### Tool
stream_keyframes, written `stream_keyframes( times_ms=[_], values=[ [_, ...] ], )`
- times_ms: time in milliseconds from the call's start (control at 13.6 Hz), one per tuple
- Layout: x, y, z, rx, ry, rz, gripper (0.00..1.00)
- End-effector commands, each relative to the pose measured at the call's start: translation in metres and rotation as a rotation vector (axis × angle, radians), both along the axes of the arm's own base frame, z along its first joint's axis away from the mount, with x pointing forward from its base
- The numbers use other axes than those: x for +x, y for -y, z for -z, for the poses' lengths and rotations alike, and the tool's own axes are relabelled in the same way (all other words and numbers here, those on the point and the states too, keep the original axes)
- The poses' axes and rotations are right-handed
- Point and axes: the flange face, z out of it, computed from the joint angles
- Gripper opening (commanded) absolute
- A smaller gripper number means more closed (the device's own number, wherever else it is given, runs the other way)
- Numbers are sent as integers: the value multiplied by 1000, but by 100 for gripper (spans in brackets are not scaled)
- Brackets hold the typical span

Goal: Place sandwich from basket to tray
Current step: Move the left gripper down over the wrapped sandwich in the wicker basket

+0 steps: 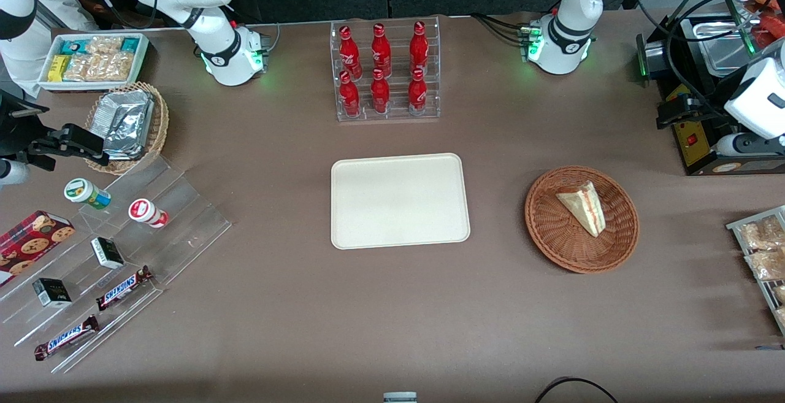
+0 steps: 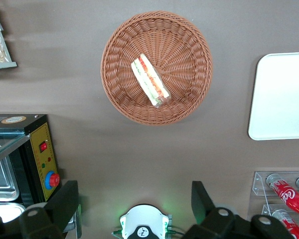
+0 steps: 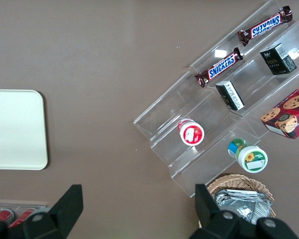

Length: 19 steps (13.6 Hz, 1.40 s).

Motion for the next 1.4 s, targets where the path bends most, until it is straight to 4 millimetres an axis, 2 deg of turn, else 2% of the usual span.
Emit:
stream_keyframes(
  times_ms=[0, 74, 221, 516, 811, 1032, 1105, 1326],
  values=[
    [2, 3, -1, 1, -24, 29, 100],
    [5, 4, 6, 6, -32, 16, 100],
    [12, 3, 35, 24, -68, 13, 100],
    [10, 2, 117, 75, -45, -42, 100],
    [8, 5, 184, 107, 18, -306, 100],
    [-2, 11, 235, 119, 101, -514, 100],
    [-7, 21, 249, 116, 123, -545, 100],
    [-17, 25, 281, 109, 151, -601, 100]
  ],
)
